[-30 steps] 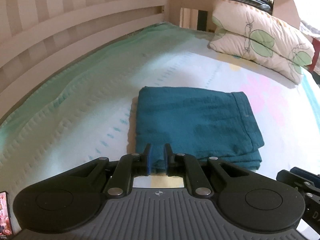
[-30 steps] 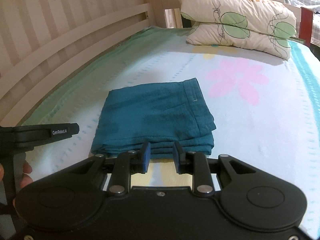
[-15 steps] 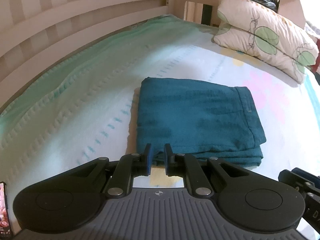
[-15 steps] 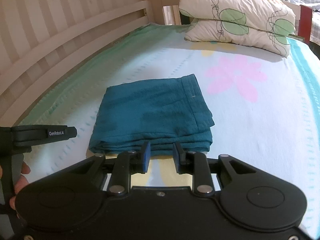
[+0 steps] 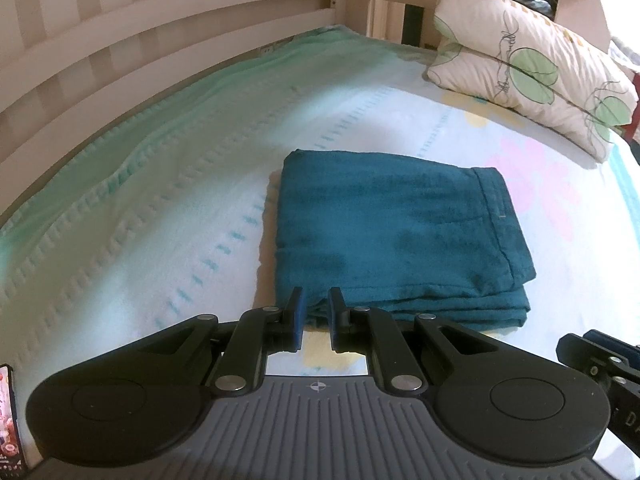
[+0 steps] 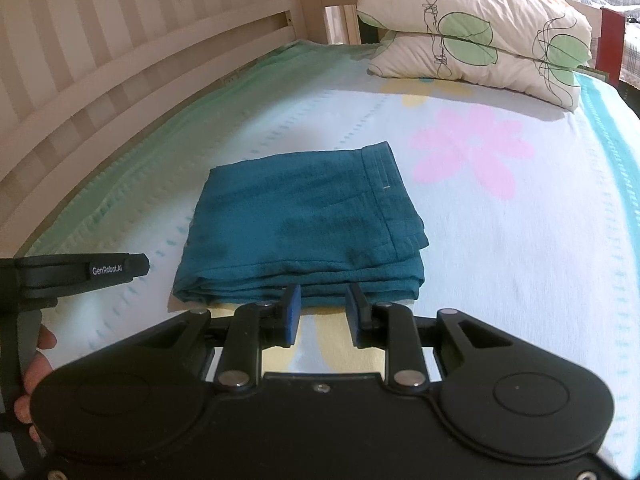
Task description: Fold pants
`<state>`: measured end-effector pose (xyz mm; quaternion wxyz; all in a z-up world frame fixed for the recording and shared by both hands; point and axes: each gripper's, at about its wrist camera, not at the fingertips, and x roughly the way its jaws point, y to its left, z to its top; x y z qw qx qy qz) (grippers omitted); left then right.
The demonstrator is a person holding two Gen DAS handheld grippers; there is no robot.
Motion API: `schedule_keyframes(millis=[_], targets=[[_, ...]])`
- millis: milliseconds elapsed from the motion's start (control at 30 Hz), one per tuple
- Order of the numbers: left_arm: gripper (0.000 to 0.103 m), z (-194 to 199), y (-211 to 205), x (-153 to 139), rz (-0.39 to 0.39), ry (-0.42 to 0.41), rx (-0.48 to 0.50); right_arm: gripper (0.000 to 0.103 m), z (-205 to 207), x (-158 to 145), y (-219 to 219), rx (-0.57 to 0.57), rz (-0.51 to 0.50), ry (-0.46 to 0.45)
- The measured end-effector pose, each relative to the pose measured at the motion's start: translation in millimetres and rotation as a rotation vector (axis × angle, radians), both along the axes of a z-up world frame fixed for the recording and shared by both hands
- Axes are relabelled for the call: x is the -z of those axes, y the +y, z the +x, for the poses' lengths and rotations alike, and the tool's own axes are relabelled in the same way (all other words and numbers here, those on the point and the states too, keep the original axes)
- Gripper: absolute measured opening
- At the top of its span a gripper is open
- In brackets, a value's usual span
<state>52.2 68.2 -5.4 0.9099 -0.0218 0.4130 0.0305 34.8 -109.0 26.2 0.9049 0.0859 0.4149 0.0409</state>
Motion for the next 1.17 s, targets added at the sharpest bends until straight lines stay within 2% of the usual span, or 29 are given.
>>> schedule_keyframes(millis=[567, 933, 1167], targets=[[0.012, -0.6, -5.4, -0.7, 0.026, 0.001, 0.022, 0.035, -0.5, 3.5, -2.8, 0.007, 0.006, 0.011], [0.012, 2.2, -2.7, 0.8, 0.020, 0.021, 0.036, 0.035, 0.2, 3.5, -2.7, 0.005, 0.006, 0.012], [0.012, 1.9, -1.7, 0.9, 0.018, 0.003, 0.047, 0.035, -0.3, 4.4, -1.5, 0.007, 0.006, 0.015]])
